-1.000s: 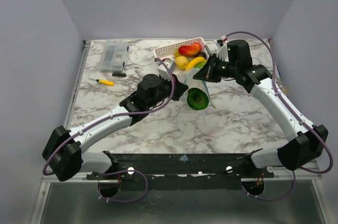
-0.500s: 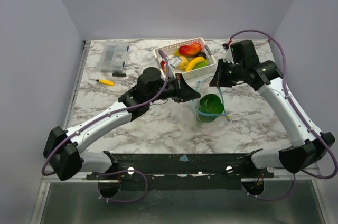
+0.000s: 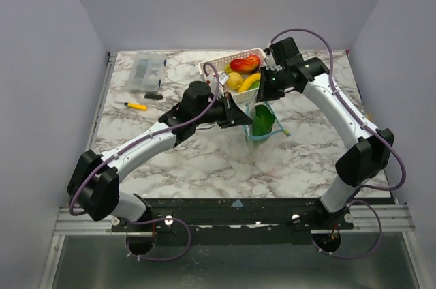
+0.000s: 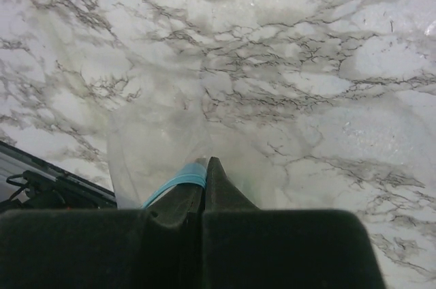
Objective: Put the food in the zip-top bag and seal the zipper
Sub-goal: Adjust the zipper food storage bag at the center of the board.
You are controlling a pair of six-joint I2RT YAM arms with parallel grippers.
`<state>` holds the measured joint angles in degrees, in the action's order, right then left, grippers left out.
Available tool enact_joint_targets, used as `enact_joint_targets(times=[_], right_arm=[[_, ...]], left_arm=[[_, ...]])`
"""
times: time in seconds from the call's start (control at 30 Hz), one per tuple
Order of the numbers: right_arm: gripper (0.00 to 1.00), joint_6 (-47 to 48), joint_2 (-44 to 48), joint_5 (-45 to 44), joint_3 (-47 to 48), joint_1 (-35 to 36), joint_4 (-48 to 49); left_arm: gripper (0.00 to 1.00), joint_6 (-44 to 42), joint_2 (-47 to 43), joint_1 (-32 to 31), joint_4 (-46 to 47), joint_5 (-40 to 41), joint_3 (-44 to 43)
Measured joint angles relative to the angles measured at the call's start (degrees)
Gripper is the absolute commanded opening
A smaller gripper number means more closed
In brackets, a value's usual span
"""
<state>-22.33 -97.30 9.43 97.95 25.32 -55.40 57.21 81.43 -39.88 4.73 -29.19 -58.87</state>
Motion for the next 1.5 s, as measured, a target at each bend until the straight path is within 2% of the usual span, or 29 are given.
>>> enact_joint_targets(times=[0.13,0.3,0.33,0.5,0.6,0.9,1.03,1.2,1.3,1.37,1.43,1.47,1.5], right_arm=[[0.01,-0.3,0.2,-0.6,3.4,3.1,-0.6],[0.01,-1.2,-0.6,0.4,4.0,7.4,1.1],[0.04,-1.1,-1.1,0.2,4.4,7.9,1.2],[0.43,0.3,-1.2,-2.4,2.4,8.2,1.6],[0.55,1.5,0.5,-2.5,-2.0,8.0,2.7],[0.7,3.0,9.2,-1.2,-5.5,8.0,2.5],[0.73,3.1,13.7,0.0,-6.7,8.0,2.7],[0.68,3.4,18.2,0.9,-11.0,8.0,2.8],[0.57,4.0,20.0,0.9,-14.9,8.0,2.2],[0.44,4.4,21.0,1.2,-16.9,8.0,1.8],[0.2,4.4,22.0,2.0,-18.4,8.0,1.6],[0.03,4.4,22.4,2.5,-18.9,8.0,1.7],[0.01,4.3,22.6,3.0,-19.2,8.1,1.9]], left_arm=[[0.0,-1.7,-1.8,0.3,-1.0,0.2,0.2],[0.0,-2.0,-3.5,4.8,-0.1,-0.2,4.5],[0.0,-2.2,-3.7,6.2,-0.2,-0.1,5.4],[0.0,-3.9,-4.6,10.8,-0.6,-0.2,8.8],[0.0,-4.4,-5.5,10.9,-0.5,-0.7,10.0],[0.0,-4.5,-9.2,10.9,-0.3,-1.5,10.6],[0.0,-4.4,-9.5,10.9,-0.2,-1.5,10.6],[0.0,-4.3,-9.6,10.9,-0.2,-1.5,10.6],[0.0,-4.3,-9.8,10.9,-0.2,-1.5,10.6],[0.0,-4.3,-9.8,10.9,-0.2,-1.5,10.6],[0.0,-4.3,-9.8,10.9,-0.2,-1.5,10.6],[0.0,-4.2,-9.8,10.9,-0.2,-1.5,10.6],[0.0,-4.2,-9.9,10.9,-0.3,-1.5,10.6]])
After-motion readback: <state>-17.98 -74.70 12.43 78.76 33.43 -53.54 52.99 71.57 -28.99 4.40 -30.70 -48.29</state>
